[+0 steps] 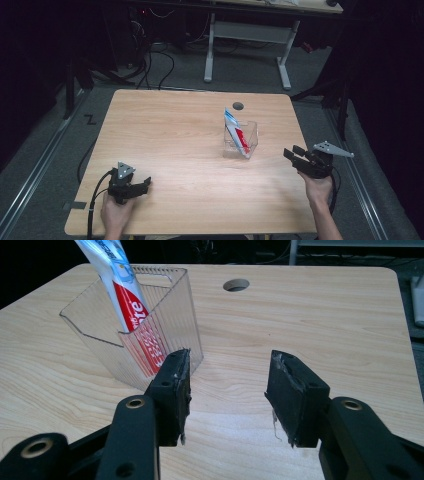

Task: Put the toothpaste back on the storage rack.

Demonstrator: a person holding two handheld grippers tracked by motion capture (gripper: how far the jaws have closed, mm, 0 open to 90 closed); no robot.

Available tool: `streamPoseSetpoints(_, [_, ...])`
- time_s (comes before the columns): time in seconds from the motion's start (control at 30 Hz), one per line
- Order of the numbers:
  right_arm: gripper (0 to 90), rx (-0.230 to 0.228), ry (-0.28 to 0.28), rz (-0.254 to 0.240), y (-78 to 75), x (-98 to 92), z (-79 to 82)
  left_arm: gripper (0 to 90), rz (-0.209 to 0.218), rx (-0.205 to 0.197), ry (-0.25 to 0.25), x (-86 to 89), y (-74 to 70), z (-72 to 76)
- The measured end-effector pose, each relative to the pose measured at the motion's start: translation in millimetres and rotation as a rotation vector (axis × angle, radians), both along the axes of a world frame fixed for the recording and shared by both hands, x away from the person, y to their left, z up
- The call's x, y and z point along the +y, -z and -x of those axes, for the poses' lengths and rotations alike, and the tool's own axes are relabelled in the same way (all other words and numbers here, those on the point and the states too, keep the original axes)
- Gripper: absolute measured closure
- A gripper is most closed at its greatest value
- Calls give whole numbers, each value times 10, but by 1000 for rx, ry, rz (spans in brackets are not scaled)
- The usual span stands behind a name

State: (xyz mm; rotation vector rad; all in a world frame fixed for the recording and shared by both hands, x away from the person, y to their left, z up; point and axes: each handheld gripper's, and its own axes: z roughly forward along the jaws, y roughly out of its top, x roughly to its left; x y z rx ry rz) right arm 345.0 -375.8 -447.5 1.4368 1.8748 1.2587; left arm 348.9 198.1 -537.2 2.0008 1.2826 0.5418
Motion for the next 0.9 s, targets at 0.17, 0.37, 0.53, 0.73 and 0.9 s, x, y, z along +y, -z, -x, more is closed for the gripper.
streamPoseSetpoints(0.17, [522,7,11,-7,51,-36,29,222,1,-1,-1,-1,1,0])
streamPoseSetpoints(0.37, [523,17,14,6,113,-20,54,221,1,-1,-1,-1,1,0])
streamPoseSetpoints(0.53, [524,33,16,13,191,-12,78,221,1,-1,-1,0,1,0])
streamPoseSetpoints(0.73, [527,52,17,20,279,-5,107,221,1,-1,-1,0,0,0])
streamPoseSetpoints(0.9, [529,75,15,26,366,28,123,221,2,-1,-1,0,1,0])
